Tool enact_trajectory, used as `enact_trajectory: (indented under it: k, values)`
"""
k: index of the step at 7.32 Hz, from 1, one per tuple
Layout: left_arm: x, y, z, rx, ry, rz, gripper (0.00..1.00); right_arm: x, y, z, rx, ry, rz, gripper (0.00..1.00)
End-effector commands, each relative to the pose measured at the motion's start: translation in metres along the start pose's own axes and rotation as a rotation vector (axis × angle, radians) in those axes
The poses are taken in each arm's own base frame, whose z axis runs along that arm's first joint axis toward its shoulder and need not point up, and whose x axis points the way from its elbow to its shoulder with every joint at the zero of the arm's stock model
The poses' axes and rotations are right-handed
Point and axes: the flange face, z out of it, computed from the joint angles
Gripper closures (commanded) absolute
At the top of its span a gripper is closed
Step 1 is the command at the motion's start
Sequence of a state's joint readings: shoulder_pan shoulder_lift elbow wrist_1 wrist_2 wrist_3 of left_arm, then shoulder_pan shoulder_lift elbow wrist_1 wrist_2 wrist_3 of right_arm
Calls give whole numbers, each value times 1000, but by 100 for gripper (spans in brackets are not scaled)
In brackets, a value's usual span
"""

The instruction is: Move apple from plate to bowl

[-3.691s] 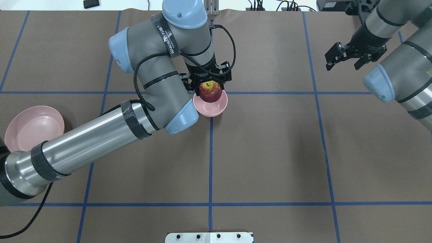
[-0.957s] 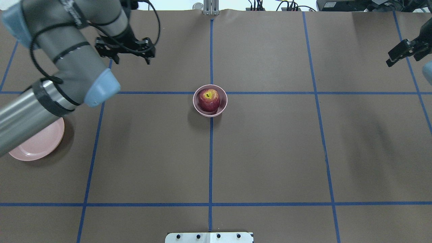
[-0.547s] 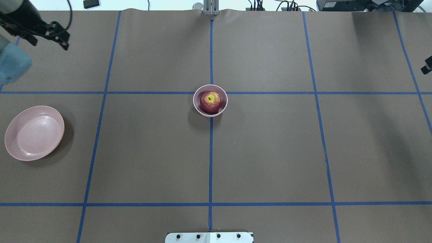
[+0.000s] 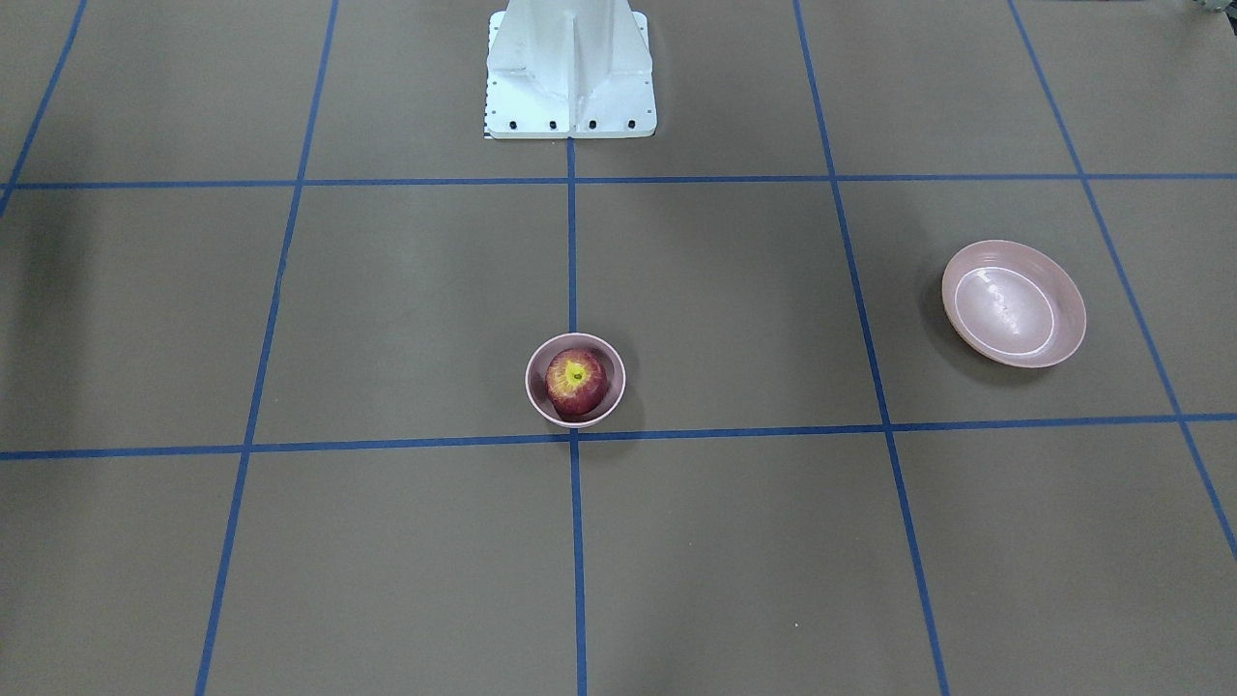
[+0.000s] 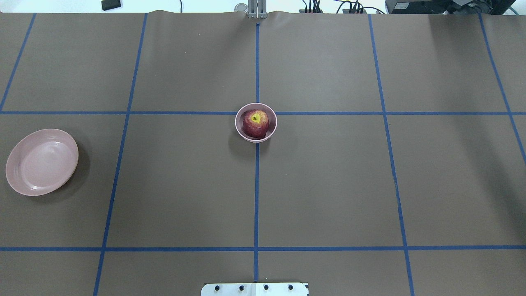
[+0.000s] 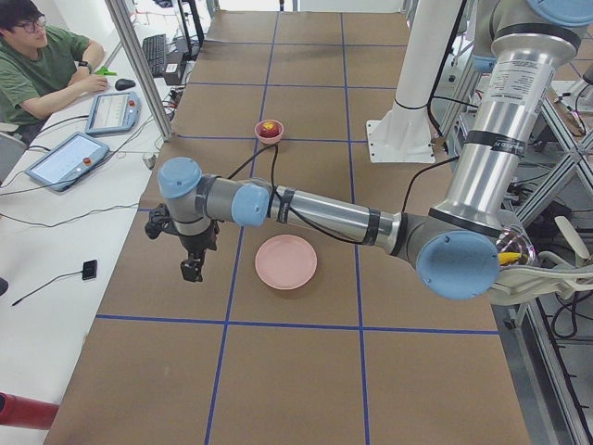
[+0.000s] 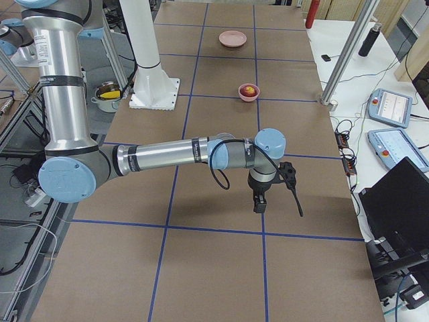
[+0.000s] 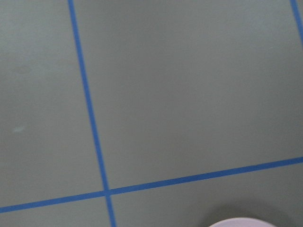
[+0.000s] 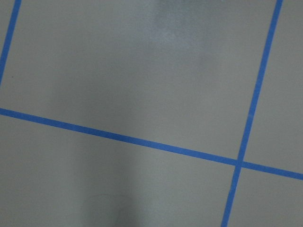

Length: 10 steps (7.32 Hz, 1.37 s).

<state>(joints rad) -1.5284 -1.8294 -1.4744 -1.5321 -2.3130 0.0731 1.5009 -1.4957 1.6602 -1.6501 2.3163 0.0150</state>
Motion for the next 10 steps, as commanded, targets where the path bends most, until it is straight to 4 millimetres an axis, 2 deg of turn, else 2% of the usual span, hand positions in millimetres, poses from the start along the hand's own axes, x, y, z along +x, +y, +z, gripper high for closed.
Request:
enact_trajectory:
  k: [1, 2, 3, 5, 6, 8, 9, 10]
  values:
    - [-47, 36, 26, 9, -4, 2, 1, 14, 10, 0, -1, 3, 36, 0]
    - [-68, 71, 45, 62, -16, 39, 1, 17, 12, -2, 4, 3, 44, 0]
    - [-72, 79, 50, 73, -19, 34, 1, 18, 13, -1, 1, 3, 54, 0]
    - [-64, 75, 38, 98, -19, -28, 1, 26, 24, 8, -18, 4, 71, 0]
    - [-59, 83, 32, 102, -20, -26, 1, 31, 30, 13, -28, 4, 80, 0]
    - [-26, 101, -1, 54, -17, -61, 1, 32, 34, 16, -38, 4, 89, 0]
    - [-23, 115, -1, 44, -16, -68, 1, 34, 36, 16, -40, 4, 90, 0]
    - [-27, 120, 6, 32, -10, -76, 1, 34, 35, 16, -38, 4, 88, 0]
